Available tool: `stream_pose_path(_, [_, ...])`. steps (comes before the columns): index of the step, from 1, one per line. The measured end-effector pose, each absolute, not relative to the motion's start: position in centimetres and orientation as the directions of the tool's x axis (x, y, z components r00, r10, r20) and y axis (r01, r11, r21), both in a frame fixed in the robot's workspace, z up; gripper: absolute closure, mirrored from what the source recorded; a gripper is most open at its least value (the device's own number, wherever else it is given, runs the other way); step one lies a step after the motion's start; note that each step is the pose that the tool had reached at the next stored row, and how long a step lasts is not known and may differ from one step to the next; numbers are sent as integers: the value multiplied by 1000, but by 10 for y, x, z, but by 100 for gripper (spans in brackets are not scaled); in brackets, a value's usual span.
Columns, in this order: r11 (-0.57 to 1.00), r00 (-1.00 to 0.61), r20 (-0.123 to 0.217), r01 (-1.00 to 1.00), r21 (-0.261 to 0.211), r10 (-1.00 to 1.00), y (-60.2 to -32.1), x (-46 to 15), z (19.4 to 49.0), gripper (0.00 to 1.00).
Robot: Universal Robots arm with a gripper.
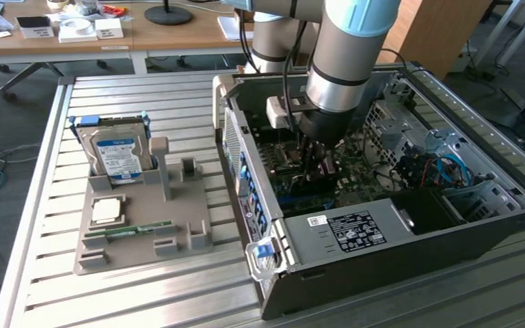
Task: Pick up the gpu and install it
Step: 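Insert the gpu into the slot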
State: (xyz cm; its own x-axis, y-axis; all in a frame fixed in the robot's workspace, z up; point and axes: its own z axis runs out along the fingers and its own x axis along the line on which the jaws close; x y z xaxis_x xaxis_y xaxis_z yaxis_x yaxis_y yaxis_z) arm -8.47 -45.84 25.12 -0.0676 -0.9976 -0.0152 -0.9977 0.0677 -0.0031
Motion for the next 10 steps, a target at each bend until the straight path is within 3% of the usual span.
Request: stream_pose_path(10, [68, -68, -23, -998, -3, -997, -463, -85, 251, 73])
